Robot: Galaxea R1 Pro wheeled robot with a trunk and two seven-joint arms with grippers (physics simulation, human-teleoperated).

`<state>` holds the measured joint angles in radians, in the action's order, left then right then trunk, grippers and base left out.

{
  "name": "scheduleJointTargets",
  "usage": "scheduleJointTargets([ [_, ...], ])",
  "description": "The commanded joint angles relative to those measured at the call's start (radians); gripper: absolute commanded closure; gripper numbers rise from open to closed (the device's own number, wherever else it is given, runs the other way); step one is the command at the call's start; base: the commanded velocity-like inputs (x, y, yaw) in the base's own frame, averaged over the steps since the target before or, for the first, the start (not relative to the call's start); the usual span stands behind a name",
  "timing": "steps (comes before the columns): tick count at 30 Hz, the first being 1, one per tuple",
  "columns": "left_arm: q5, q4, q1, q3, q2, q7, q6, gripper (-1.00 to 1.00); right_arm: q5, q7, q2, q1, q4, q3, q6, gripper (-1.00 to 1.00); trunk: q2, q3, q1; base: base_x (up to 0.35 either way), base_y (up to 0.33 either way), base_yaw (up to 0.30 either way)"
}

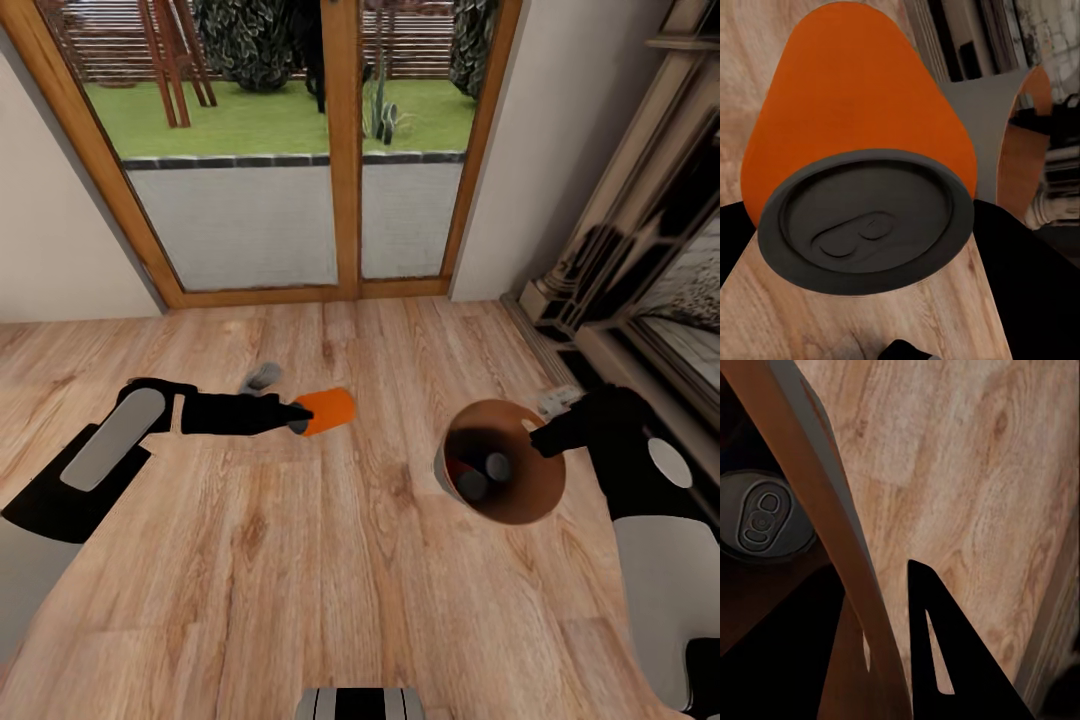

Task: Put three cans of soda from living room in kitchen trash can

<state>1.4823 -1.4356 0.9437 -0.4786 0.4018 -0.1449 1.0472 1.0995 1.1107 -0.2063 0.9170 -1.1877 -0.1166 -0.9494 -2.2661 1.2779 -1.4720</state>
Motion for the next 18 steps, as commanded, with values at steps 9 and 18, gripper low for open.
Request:
scheduleJointTargets([
  [9,0.001,0.000,0.003,0.008,0.015,0.109,0.000,1.00,-0.261,0.005,-0.028,0.000,0.000,0.004,-0.098,1.00,0.056,-0.025,0.031,0.000,0.000,0.000],
  [18,0.004,-0.005,0.003,0.010,0.015,0.114,0.000,1.00,-0.262,0.005,-0.028,0.000,0.000,0.005,-0.098,1.00,0.119,-0.053,0.065,0.000,0.000,0.000],
])
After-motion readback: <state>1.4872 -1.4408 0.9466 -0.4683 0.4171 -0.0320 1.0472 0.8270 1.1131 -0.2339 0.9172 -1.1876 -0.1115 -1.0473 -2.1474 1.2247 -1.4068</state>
